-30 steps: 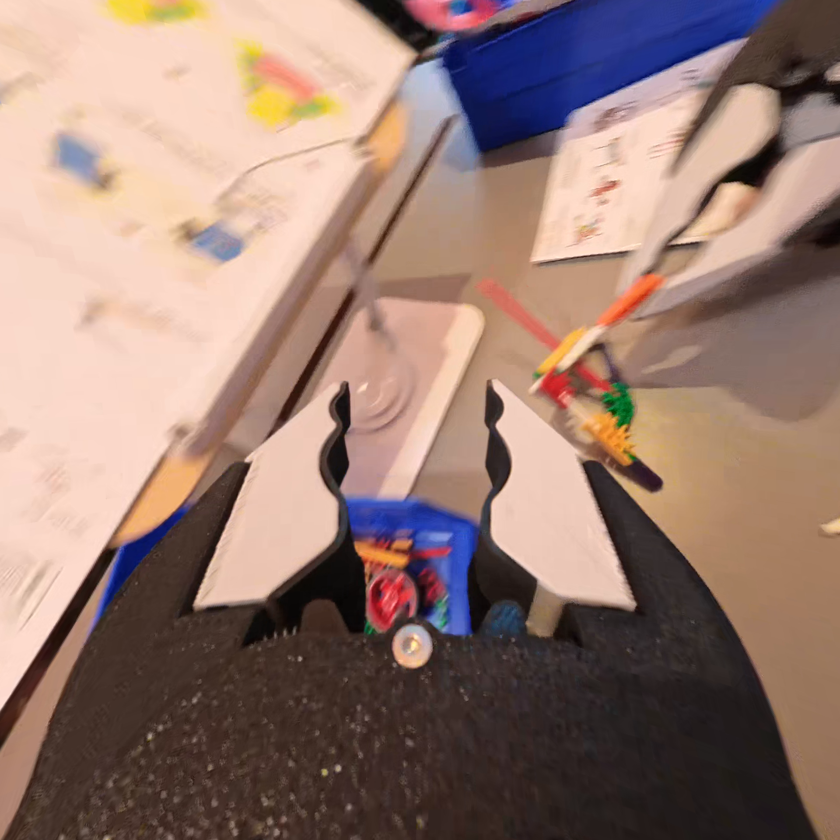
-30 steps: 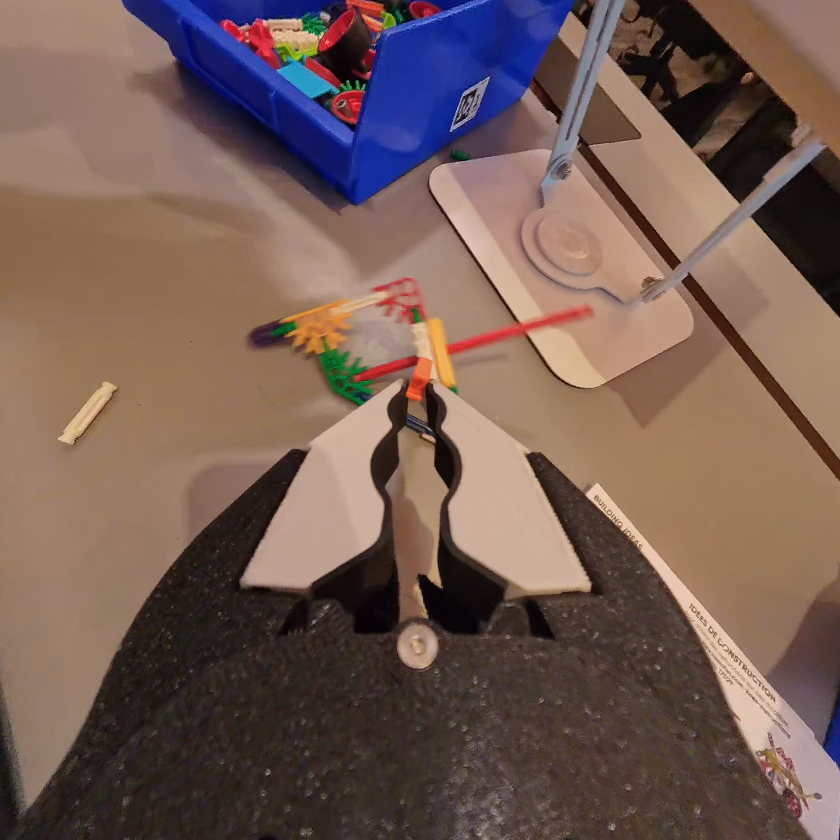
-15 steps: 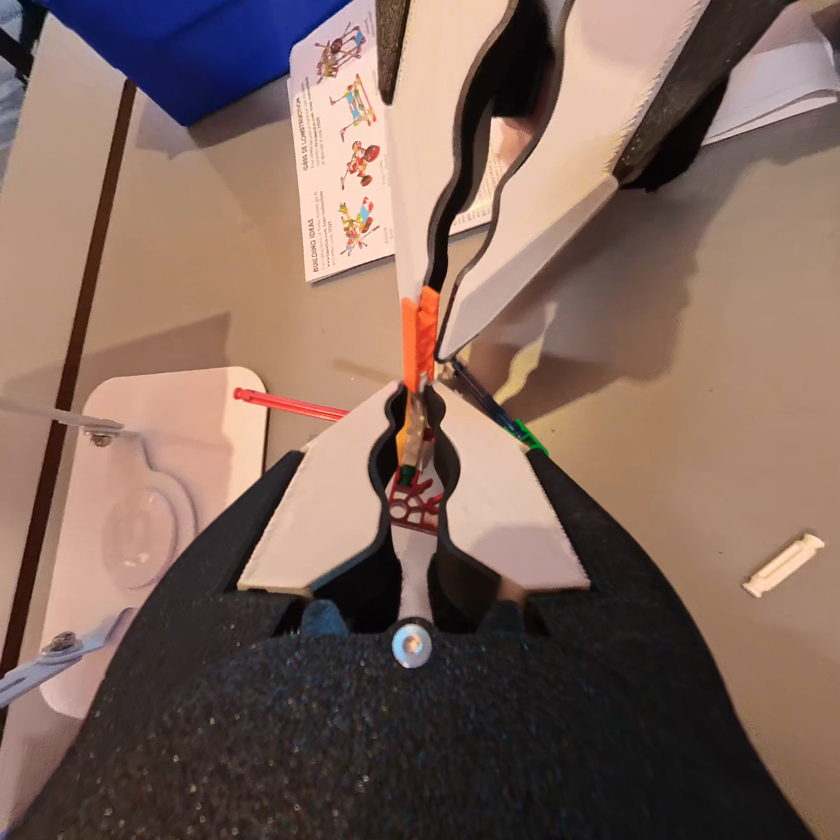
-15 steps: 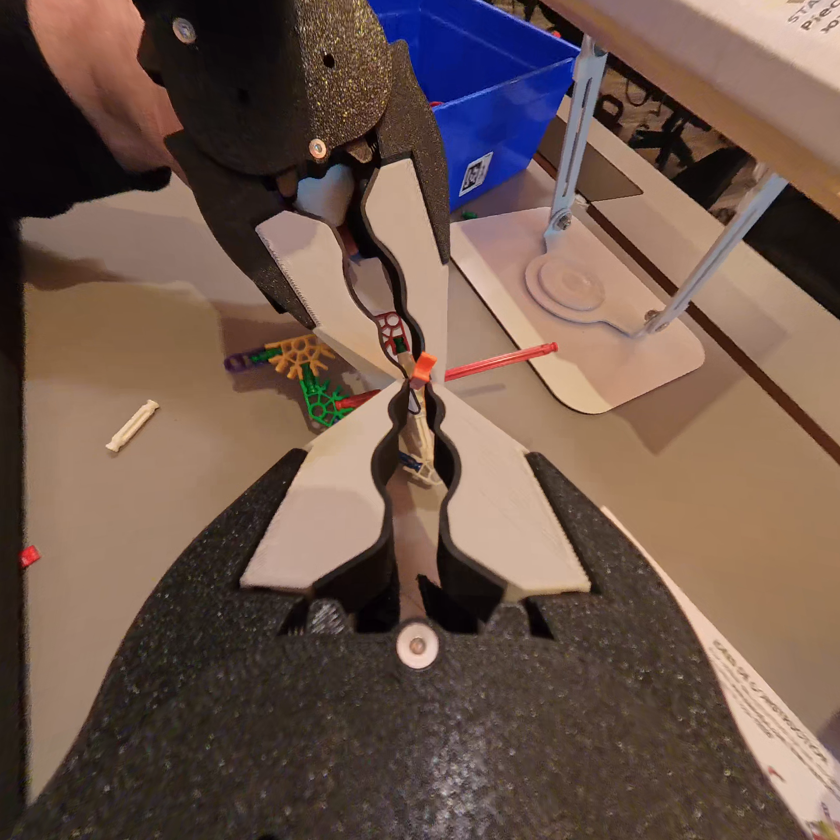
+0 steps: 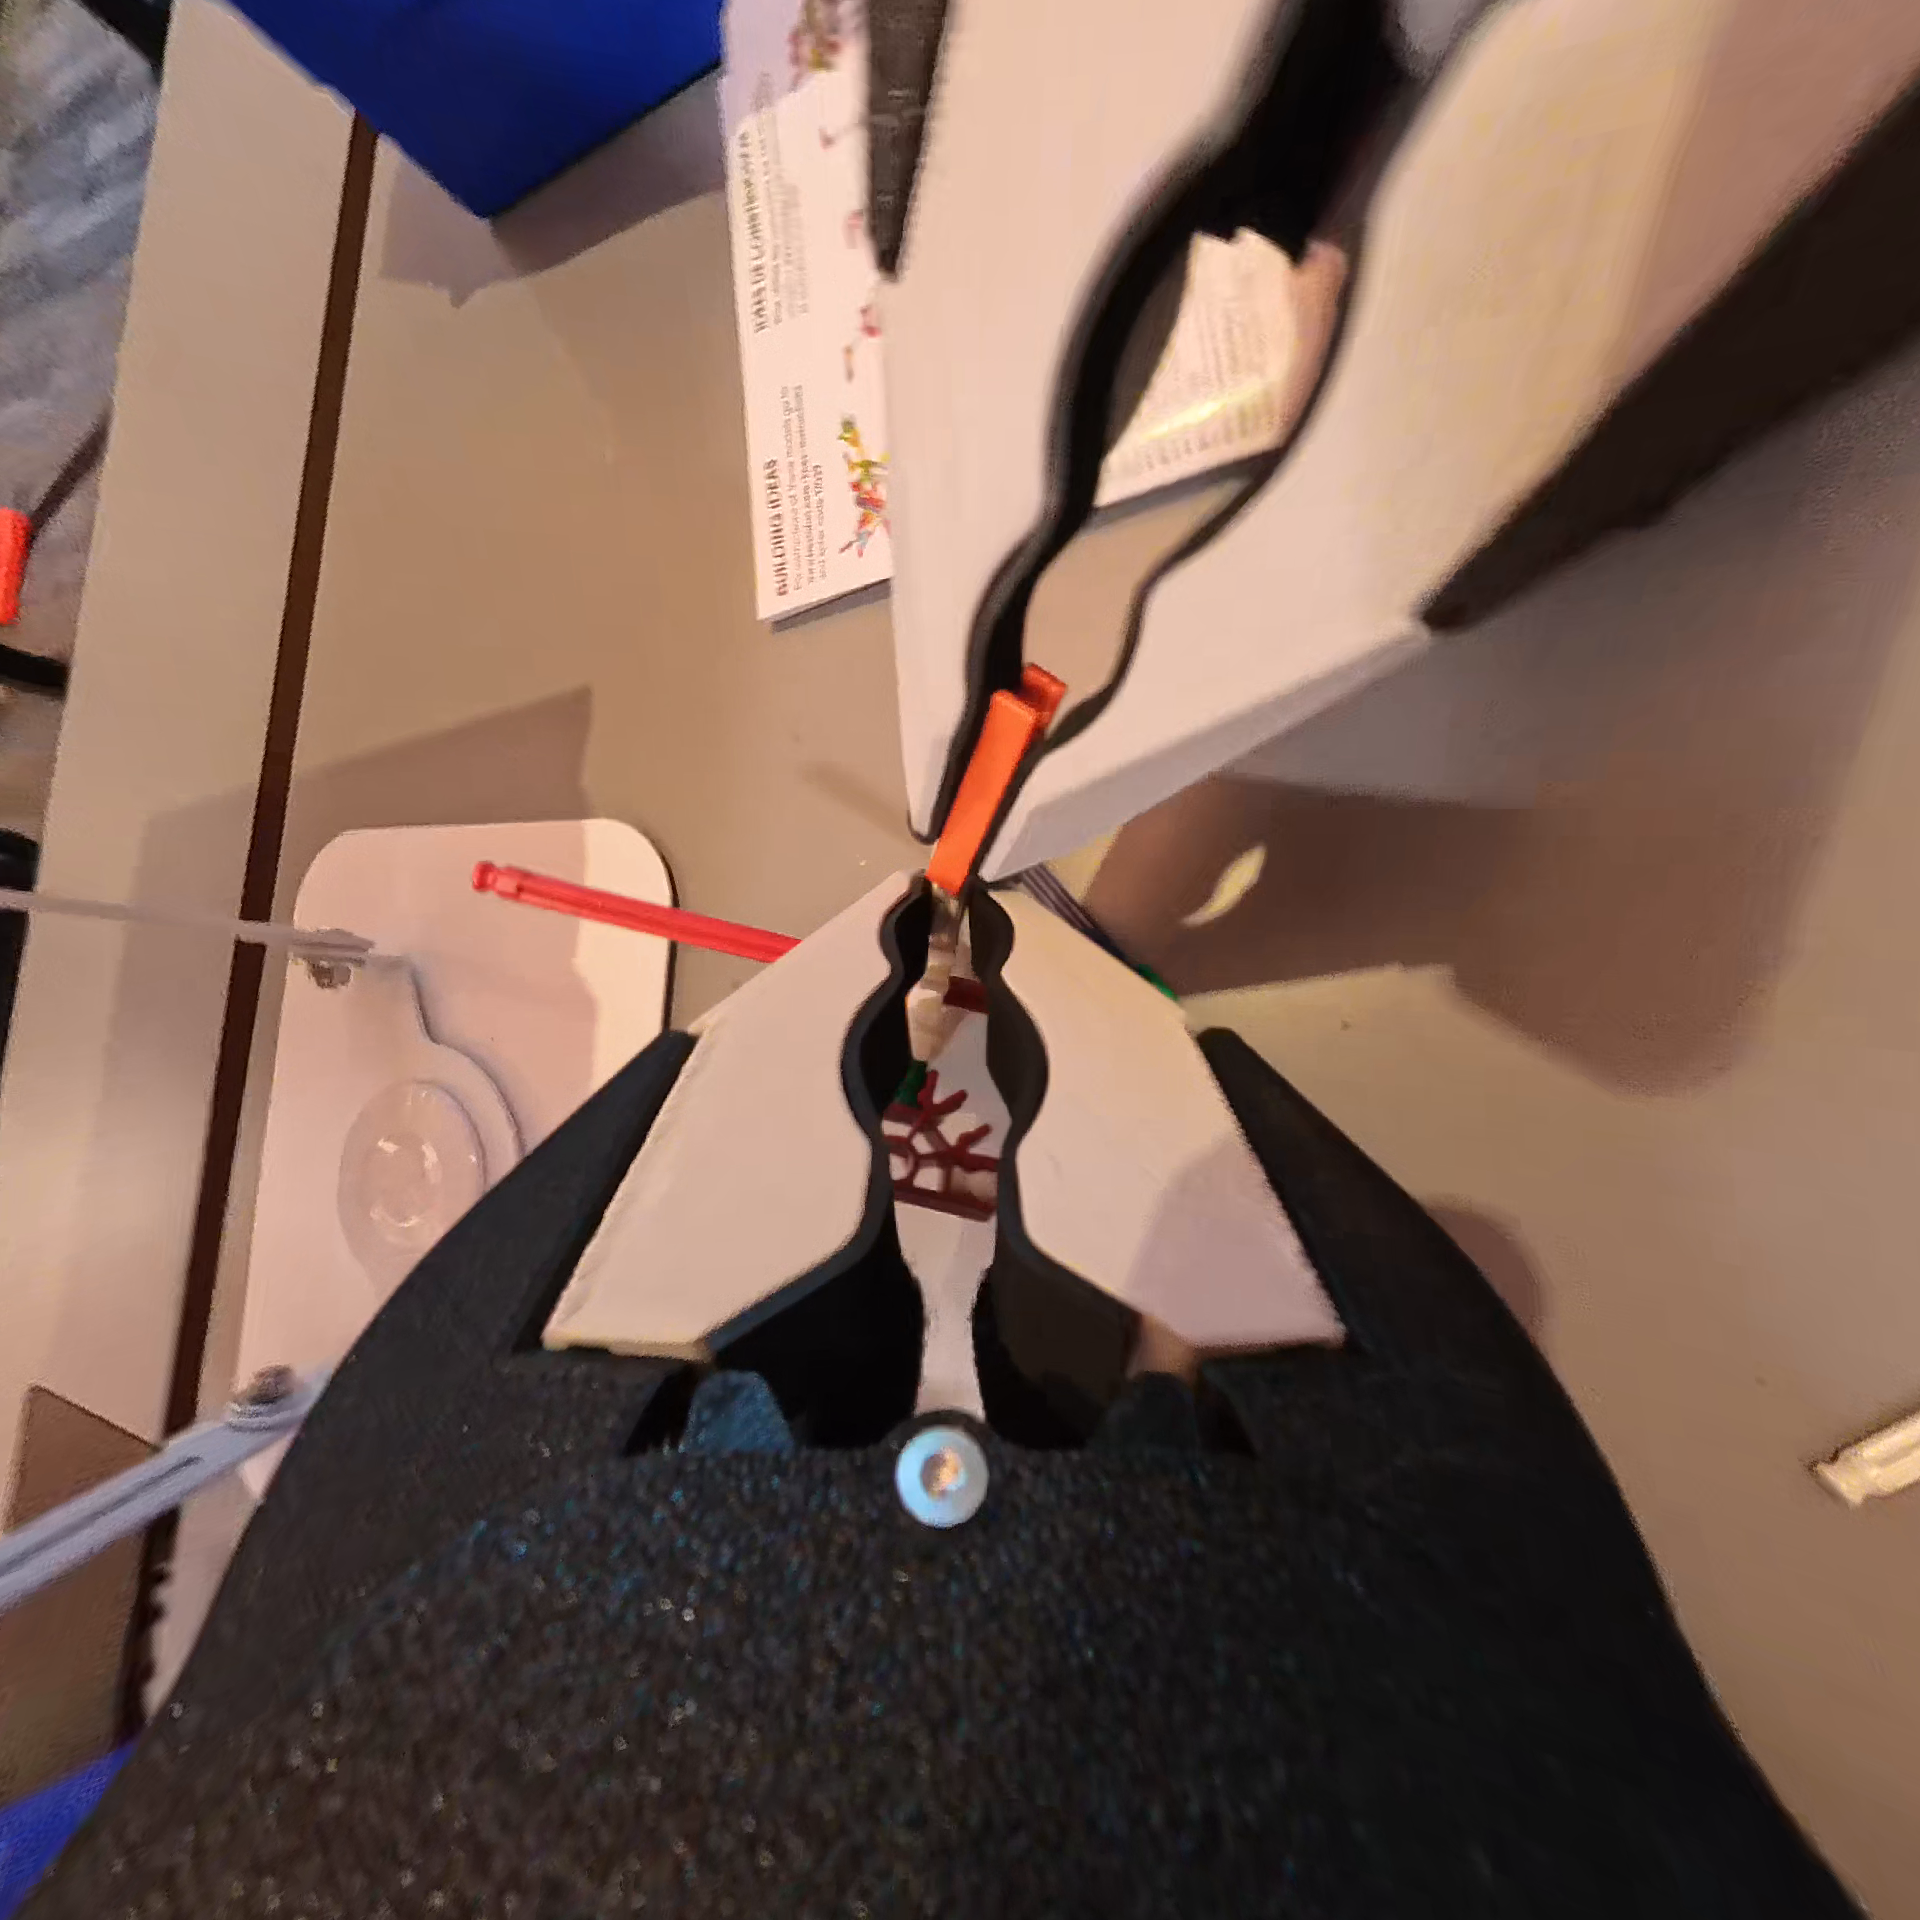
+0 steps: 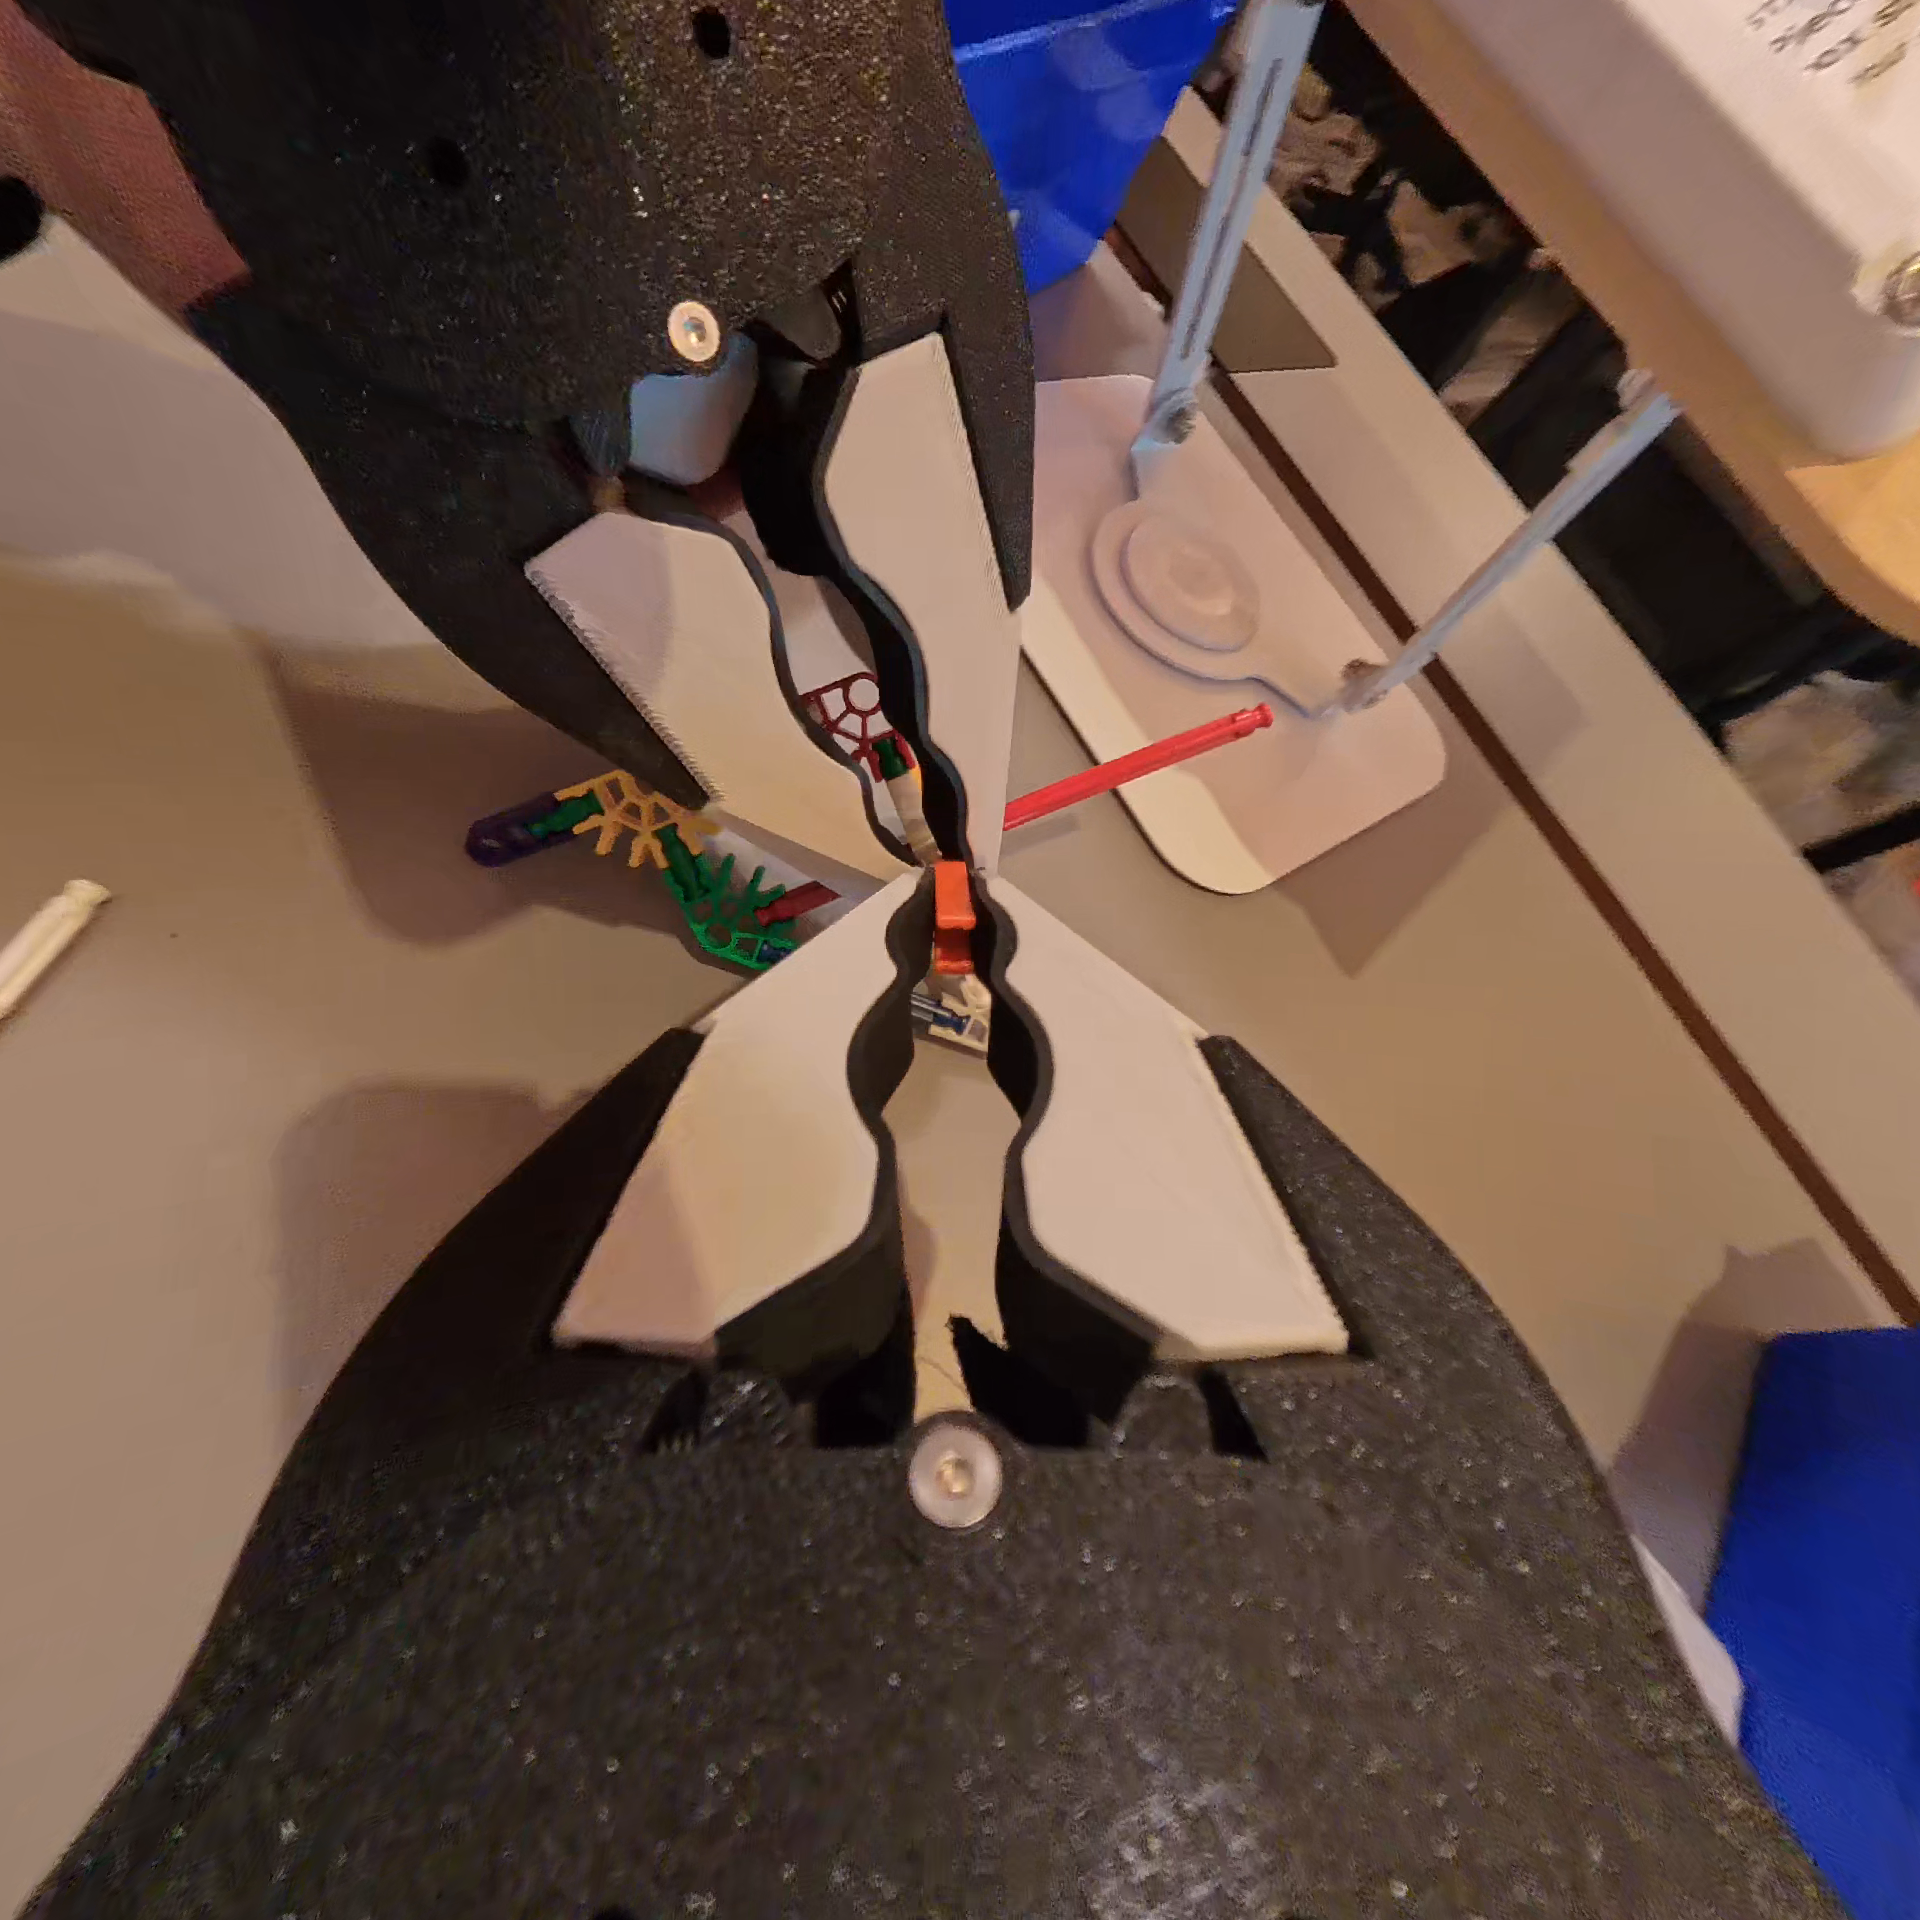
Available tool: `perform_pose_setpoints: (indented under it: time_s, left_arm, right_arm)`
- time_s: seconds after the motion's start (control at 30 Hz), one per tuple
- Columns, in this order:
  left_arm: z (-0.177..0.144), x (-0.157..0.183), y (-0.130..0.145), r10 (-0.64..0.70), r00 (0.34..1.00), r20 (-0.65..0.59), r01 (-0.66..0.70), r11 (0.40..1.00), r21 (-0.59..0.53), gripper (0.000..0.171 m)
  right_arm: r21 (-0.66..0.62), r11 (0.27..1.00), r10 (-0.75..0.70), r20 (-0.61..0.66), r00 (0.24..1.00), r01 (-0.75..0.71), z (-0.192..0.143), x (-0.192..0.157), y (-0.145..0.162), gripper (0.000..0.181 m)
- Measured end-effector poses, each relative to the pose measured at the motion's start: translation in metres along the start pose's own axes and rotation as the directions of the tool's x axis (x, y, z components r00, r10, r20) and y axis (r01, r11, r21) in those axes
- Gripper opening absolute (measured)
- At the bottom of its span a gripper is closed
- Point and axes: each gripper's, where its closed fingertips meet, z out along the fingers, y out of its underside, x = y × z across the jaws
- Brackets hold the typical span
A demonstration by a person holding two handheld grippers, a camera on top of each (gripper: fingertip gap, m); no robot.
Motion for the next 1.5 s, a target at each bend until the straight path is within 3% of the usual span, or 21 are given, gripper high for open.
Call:
perform_pose_setpoints:
  time_s: [0.17, 0.27, 0.4, 0.47, 0.57, 0.63, 0.67, 0.73, 0.8, 0.87, 0.93, 1.03, 1.1, 1.27, 1.4, 1.5]
  left_arm:
    - [0.008, -0.014, 0.002, -0.200, 0.980, 0.000, 0.199, 0.980, 0.027, 0.004]
    - [0.005, -0.022, 0.000, -0.322, 0.946, -0.034, 0.324, 0.943, 0.079, 0.003]
    - [0.003, -0.027, -0.006, -0.497, 0.855, -0.148, 0.516, 0.843, 0.154, 0.002]
    - [0.002, -0.031, -0.005, -0.502, 0.853, -0.141, 0.520, 0.836, 0.175, 0.003]
    - [-0.001, -0.036, 0.001, -0.454, 0.887, -0.084, 0.462, 0.871, 0.169, 0.003]
    - [-0.005, -0.034, -0.003, -0.368, 0.928, -0.060, 0.372, 0.906, 0.201, 0.003]
    - [-0.006, -0.033, -0.002, -0.333, 0.942, -0.038, 0.334, 0.923, 0.191, 0.007]
    - [-0.009, -0.033, -0.005, -0.239, 0.971, 0.025, 0.230, 0.955, 0.187, 0.033]
    - [-0.016, -0.029, -0.015, -0.171, 0.985, 0.039, 0.159, 0.965, 0.207, 0.043]
    - [-0.026, -0.029, -0.030, -0.089, 0.990, 0.110, 0.057, 0.962, 0.266, 0.041]
    - [-0.033, -0.035, -0.036, -0.004, 0.974, 0.225, -0.054, 0.966, 0.252, 0.039]
    - [-0.039, -0.029, -0.049, 0.116, 0.948, 0.296, -0.199, 0.943, 0.265, 0.017]
    - [-0.039, -0.030, -0.050, 0.170, 0.923, 0.344, -0.259, 0.938, 0.231, 0.011]
    - [-0.050, -0.034, -0.049, 0.178, 0.922, 0.345, -0.253, 0.949, 0.188, 0.009]
    - [-0.069, -0.051, -0.039, 0.151, 0.895, 0.419, -0.236, 0.959, 0.159, 0.007]
    - [-0.088, -0.070, -0.026, 0.114, 0.872, 0.476, -0.195, 0.973, 0.126, 0.008]
  right_arm:
    - [-0.092, 0.987, -0.152, -0.208, 0.966, 0.136, 0.010, 0.015, -0.001, 0.003]
    - [-0.142, 0.962, -0.270, -0.344, 0.899, 0.235, 0.012, 0.025, -0.009, 0.003]
    - [-0.231, 0.908, -0.418, -0.484, 0.769, 0.349, 0.013, 0.037, -0.018, 0.004]
    - [-0.175, 0.929, -0.369, -0.490, 0.790, 0.325, 0.013, 0.036, -0.022, 0.004]
    - [0.048, 0.994, -0.069, -0.385, 0.920, 0.095, 0.006, 0.039, -0.027, 0.004]
    - [0.224, 0.968, 0.144, -0.123, 0.982, -0.114, 0.001, 0.024, -0.035, 0.004]
    - [0.261, 0.948, 0.205, -0.060, 0.977, -0.183, -0.003, 0.024, -0.035, 0.004]
    - [0.275, 0.917, 0.285, 0.058, 0.957, -0.290, -0.007, 0.023, -0.034, 0.003]
    - [0.271, 0.876, 0.371, 0.149, 0.917, -0.398, -0.008, 0.023, -0.031, 0.003]
    - [0.277, 0.844, 0.413, 0.209, 0.886, -0.459, -0.011, 0.023, -0.032, 0.004]
    - [0.280, 0.805, 0.461, 0.258, 0.849, -0.522, -0.014, 0.025, -0.034, 0.004]
    - [0.260, 0.742, 0.523, 0.351, 0.776, -0.618, -0.017, 0.024, -0.036, 0.004]
    - [0.252, 0.708, 0.550, 0.389, 0.739, -0.660, -0.018, 0.024, -0.037, 0.003]
    - [0.281, 0.651, 0.563, 0.445, 0.697, -0.705, -0.021, 0.023, -0.051, 0.004]
    - [0.319, 0.562, 0.582, 0.503, 0.639, -0.763, -0.032, 0.032, -0.060, 0.003]
    - [0.322, 0.585, 0.575, 0.484, 0.660, -0.745, -0.034, 0.032, -0.056, 0.012]
